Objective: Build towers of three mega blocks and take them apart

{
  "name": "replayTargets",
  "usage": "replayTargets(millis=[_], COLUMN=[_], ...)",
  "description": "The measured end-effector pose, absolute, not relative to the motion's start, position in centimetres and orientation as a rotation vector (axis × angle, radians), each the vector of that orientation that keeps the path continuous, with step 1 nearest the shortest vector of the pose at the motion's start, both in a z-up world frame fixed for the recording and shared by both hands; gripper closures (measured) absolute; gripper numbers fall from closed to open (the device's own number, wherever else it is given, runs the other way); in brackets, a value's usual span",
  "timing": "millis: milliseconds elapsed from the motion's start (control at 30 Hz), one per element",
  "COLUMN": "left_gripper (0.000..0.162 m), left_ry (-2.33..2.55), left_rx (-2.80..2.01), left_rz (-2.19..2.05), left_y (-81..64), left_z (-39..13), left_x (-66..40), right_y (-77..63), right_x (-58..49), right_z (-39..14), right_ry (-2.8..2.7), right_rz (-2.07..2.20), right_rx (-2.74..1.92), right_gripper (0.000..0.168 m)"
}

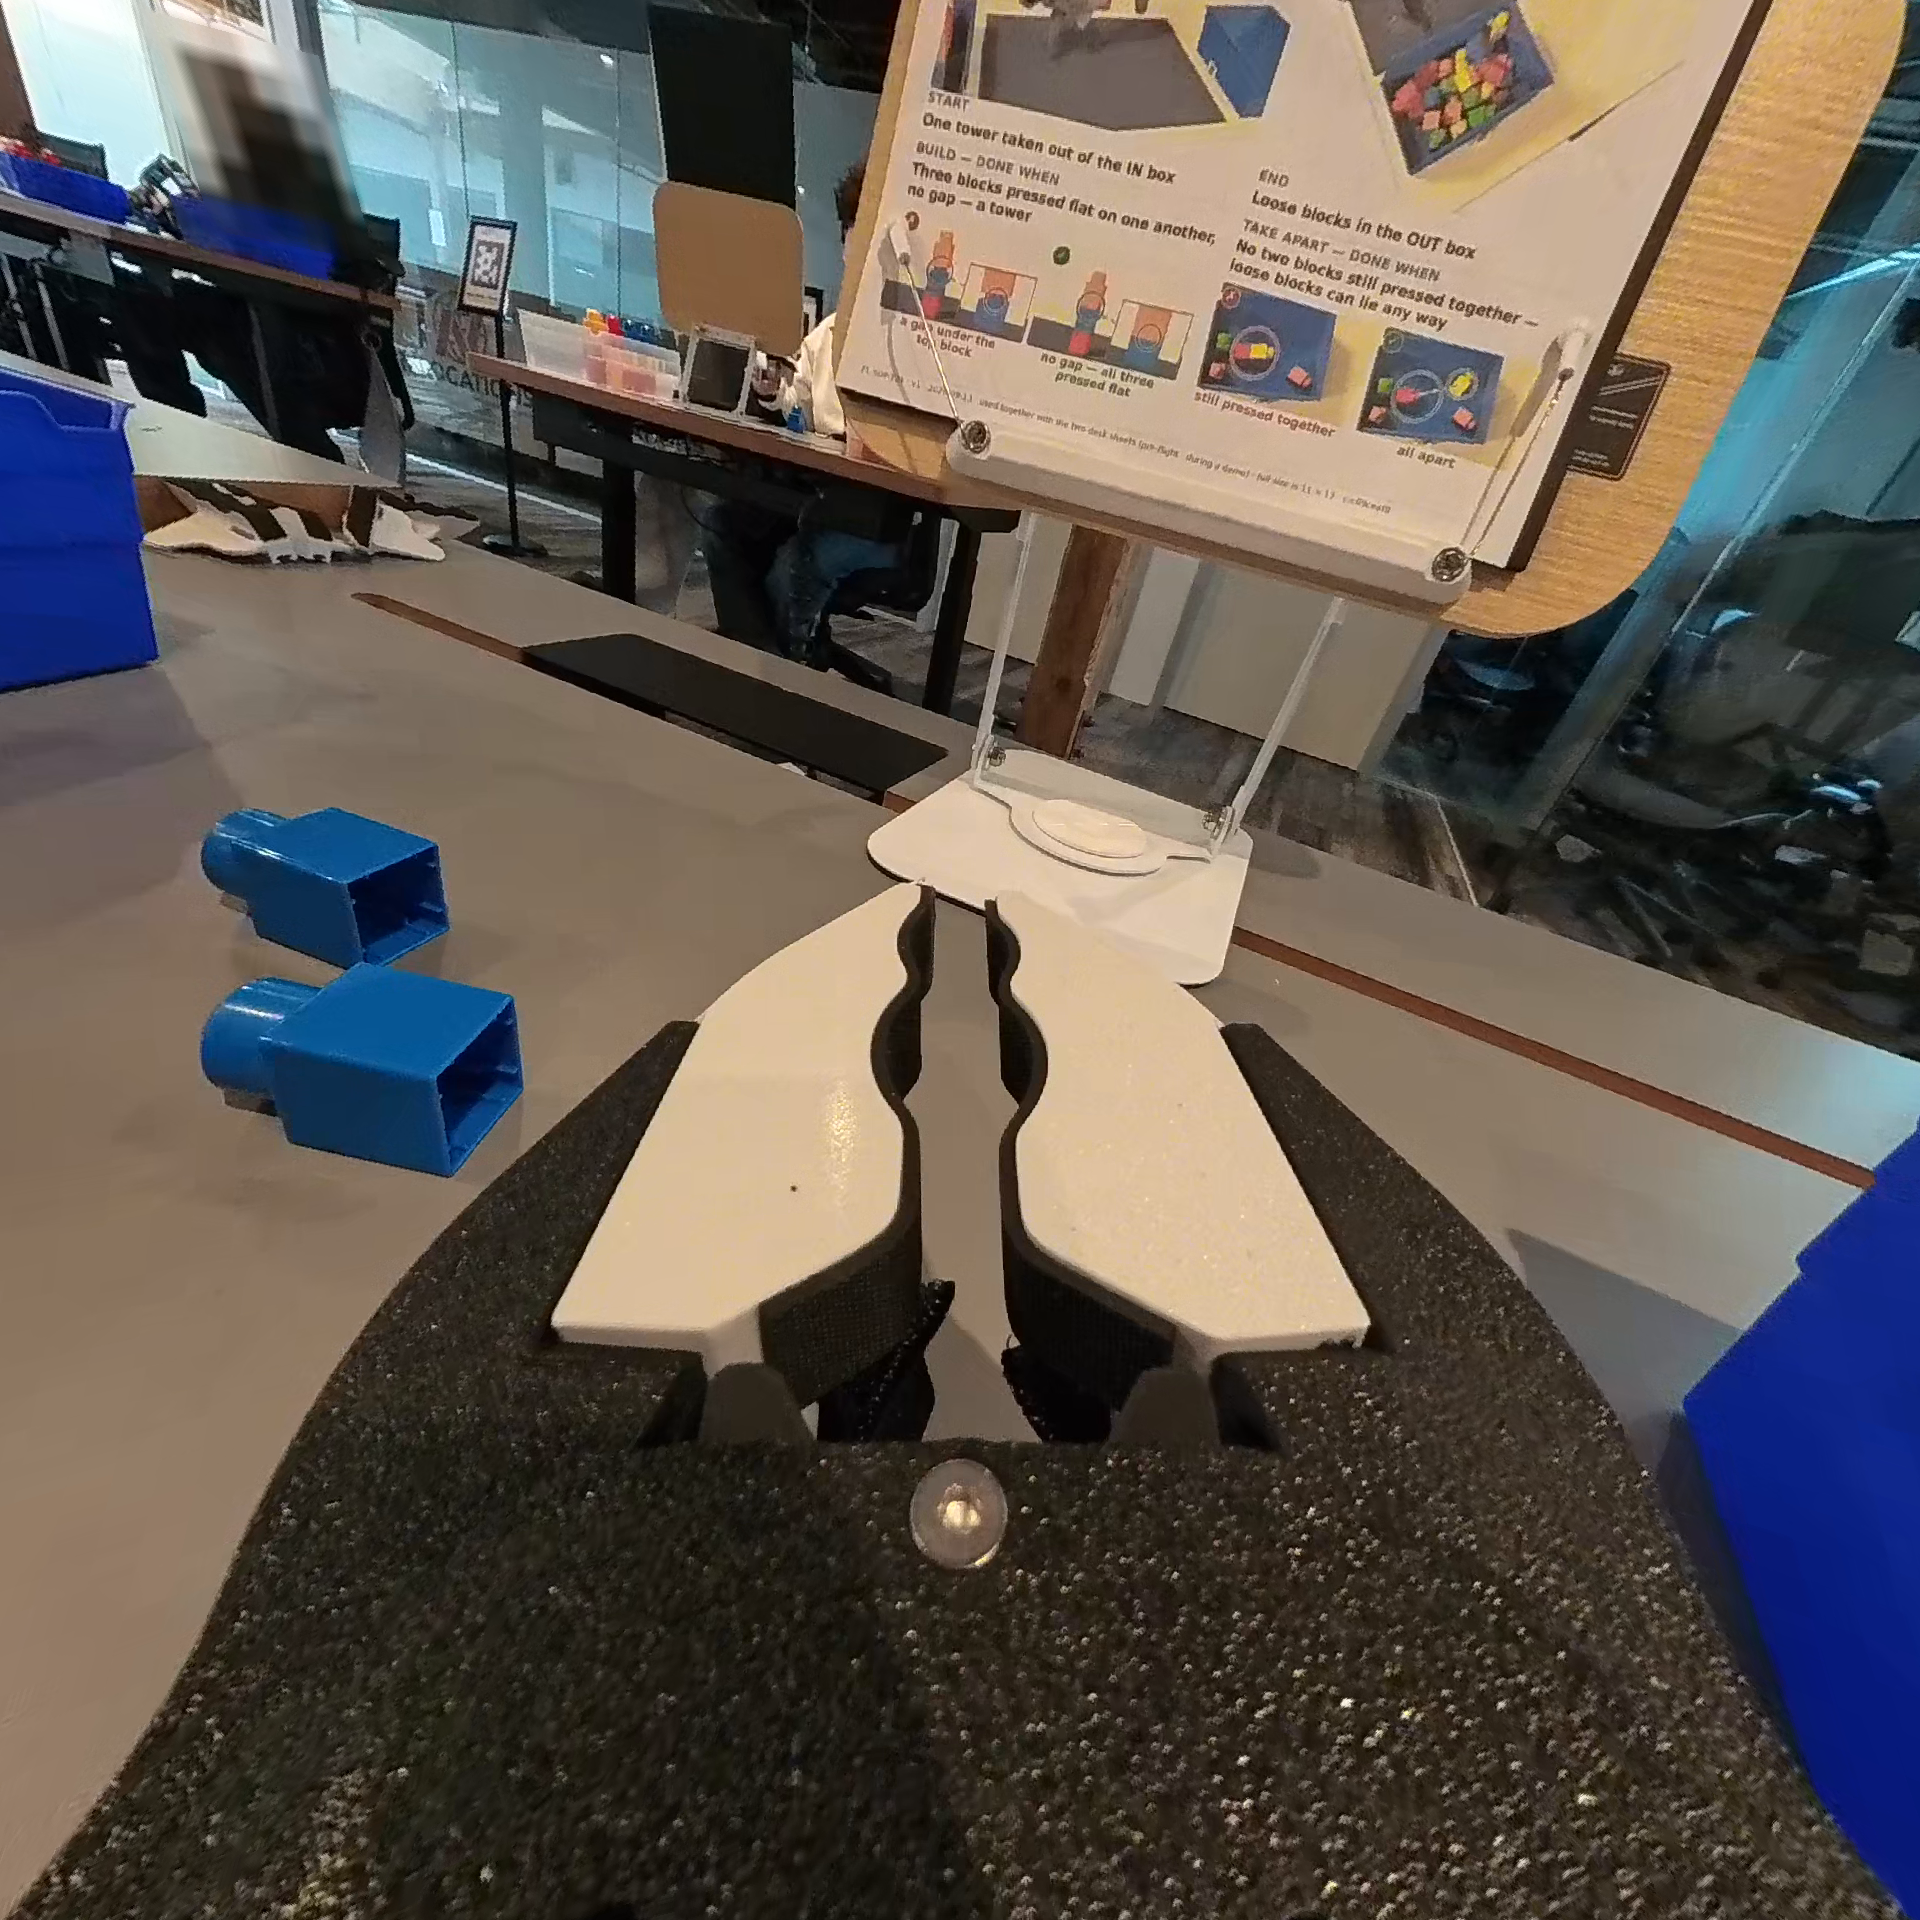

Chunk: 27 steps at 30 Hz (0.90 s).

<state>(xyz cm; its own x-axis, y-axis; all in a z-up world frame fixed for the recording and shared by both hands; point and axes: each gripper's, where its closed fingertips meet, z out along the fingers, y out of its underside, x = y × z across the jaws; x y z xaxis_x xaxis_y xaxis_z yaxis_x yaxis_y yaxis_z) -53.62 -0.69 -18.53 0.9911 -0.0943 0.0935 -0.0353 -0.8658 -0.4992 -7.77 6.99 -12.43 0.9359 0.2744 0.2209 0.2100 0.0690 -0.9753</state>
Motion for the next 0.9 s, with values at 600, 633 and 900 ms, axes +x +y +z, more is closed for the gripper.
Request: replayTargets(millis=[600,633,900], left_gripper=[0.094,0.094,0.093], left_ry=[0.701,0.778,1.043], left_rx=[-1.977,-1.923,-1.956], left_rz=[-0.257,-0.313,-0.577], left_y=[0.7,0.8,-0.8], left_z=[-7.2,-7.9,-16.0], left_x=[-32.2,-29.7,-19.3], right_y=[7.0,7.0,7.5], right_x=[-7.4,-7.3,-4.9], right_z=[-12.0,-12.0,-11.6], right_ry=[-0.379,-0.378,-0.316], right_rz=[0.052,0.049,0.017], right_rx=[-1.499,-1.497,-1.498], right_gripper=[0.159,0.159,0.159])
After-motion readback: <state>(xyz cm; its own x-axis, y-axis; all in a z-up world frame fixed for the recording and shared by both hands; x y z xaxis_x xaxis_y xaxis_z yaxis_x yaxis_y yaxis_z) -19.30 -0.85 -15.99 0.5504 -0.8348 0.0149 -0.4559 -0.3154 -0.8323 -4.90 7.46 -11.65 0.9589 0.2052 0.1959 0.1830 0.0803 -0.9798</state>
